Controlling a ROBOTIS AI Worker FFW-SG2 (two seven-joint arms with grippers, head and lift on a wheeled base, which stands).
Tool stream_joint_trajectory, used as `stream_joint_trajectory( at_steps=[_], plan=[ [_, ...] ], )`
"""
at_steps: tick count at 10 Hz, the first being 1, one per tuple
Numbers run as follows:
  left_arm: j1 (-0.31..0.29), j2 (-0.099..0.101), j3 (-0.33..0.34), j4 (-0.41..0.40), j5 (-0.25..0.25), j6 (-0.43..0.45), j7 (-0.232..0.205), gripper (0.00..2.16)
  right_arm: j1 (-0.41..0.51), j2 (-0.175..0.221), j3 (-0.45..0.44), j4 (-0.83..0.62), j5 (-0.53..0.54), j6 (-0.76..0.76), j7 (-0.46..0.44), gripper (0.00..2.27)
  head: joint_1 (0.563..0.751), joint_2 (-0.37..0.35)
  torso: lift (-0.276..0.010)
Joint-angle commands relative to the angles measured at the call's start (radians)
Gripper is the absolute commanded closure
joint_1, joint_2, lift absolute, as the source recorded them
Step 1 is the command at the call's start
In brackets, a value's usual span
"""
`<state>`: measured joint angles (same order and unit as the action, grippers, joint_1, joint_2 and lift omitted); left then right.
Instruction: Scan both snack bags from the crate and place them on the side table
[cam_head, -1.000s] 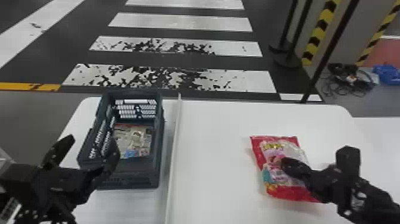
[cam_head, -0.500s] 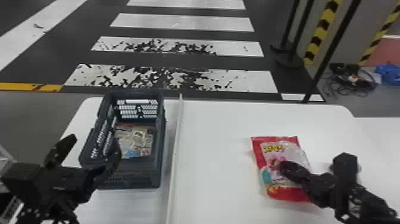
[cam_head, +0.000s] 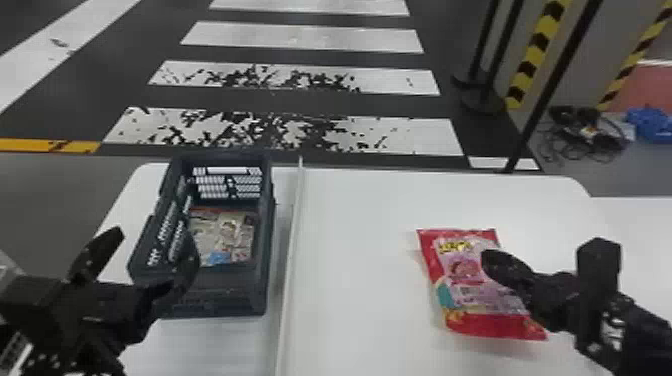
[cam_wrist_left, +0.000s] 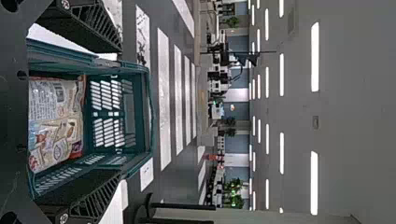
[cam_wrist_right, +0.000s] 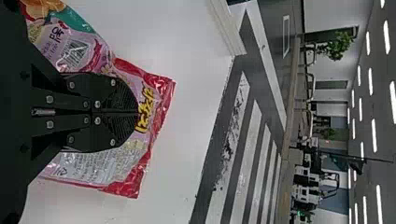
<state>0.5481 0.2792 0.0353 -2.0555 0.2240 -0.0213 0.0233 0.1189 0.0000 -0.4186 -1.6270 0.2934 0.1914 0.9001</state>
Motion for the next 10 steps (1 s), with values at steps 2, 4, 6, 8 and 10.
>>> stream_joint_trajectory(
  at_steps=[2,4,6,8,10],
  plan=[
    [0.001,0.000,0.002,0.000,0.000,-0.004,0.000,0.08,0.099,0.001,0.007,-0.132,-0.063,0.041,0.002,2.24,0.695,-0.037,-0.098],
    [-0.002,-0.002,0.000,0.002,0.000,-0.004,0.000,0.08,0.159,0.001,0.007,-0.189,-0.094,0.044,0.014,2.24,0.695,-0.031,-0.098],
    [-0.002,0.000,0.000,0.002,0.000,-0.001,0.000,0.08,0.211,0.001,0.029,-0.215,-0.123,0.029,0.019,2.24,0.695,-0.026,-0.098],
    [-0.002,-0.003,0.000,0.005,0.000,-0.001,0.000,0.08,0.212,0.001,0.052,-0.195,-0.126,0.023,0.017,2.24,0.695,-0.006,-0.098],
    [-0.002,-0.003,0.000,0.006,0.000,-0.001,0.000,0.08,0.177,0.001,0.066,-0.139,-0.103,0.020,0.019,2.24,0.695,0.008,-0.098]
  ],
)
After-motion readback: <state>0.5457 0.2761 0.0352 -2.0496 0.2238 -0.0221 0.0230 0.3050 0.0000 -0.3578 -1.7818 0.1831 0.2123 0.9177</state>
